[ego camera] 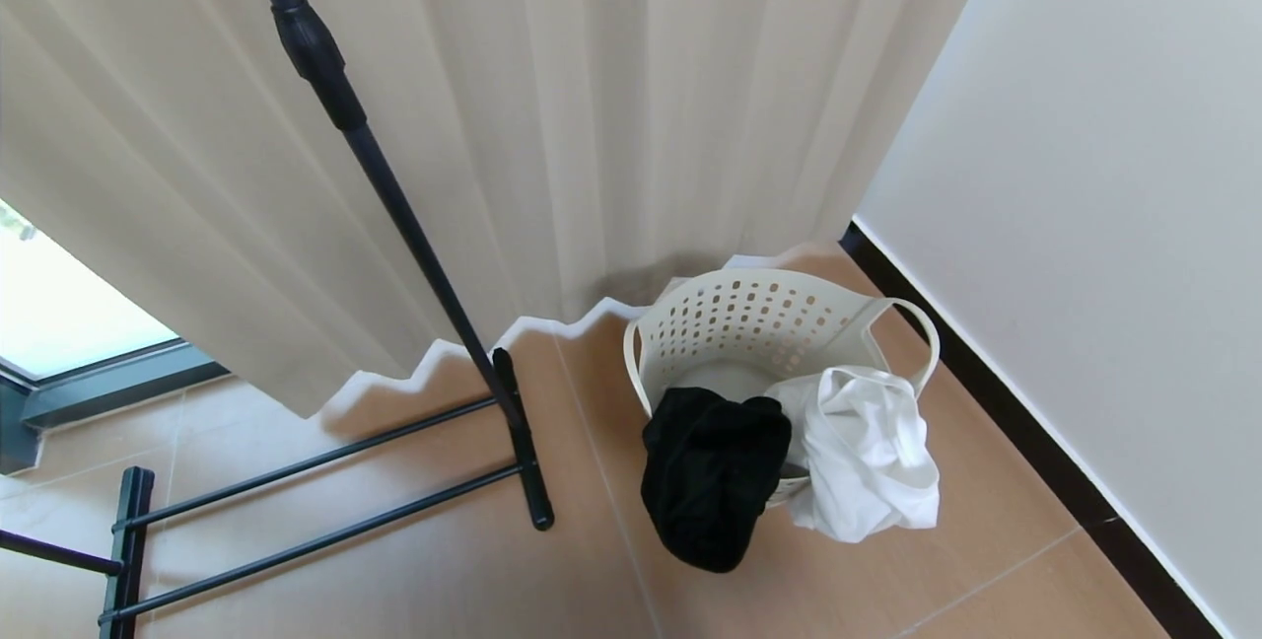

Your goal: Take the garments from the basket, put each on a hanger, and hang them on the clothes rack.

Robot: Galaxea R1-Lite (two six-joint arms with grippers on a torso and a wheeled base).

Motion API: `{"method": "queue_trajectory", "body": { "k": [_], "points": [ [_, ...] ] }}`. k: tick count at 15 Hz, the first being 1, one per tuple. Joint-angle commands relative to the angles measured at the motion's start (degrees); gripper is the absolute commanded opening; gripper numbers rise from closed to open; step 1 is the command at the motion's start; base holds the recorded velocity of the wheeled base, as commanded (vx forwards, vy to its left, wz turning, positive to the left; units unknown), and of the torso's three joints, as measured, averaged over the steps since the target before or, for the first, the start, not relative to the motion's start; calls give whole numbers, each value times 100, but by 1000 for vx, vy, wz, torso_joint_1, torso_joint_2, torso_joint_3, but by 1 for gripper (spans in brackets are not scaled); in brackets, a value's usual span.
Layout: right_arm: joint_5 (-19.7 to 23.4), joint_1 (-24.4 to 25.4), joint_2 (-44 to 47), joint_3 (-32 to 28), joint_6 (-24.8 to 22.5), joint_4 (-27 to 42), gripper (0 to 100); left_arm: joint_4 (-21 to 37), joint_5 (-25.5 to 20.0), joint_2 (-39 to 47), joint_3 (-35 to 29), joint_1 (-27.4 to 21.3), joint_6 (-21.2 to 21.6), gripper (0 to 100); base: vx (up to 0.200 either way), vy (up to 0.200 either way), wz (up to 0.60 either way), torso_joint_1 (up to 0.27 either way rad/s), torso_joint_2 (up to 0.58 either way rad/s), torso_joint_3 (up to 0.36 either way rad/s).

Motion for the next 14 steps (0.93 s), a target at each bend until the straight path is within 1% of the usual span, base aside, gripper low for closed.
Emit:
{"method": "queue_trajectory", "body": {
  "k": [1, 14],
  "points": [
    [2, 1, 7, 0, -2, -2, 100, 1, 1, -1, 0, 0, 4, 100, 0, 0, 0, -2, 2, -203],
    [-7, -7, -2, 0, 25, -11, 100, -8, 1, -1, 0, 0, -13, 100, 0, 0, 0, 2, 1, -195]
  ]
}}
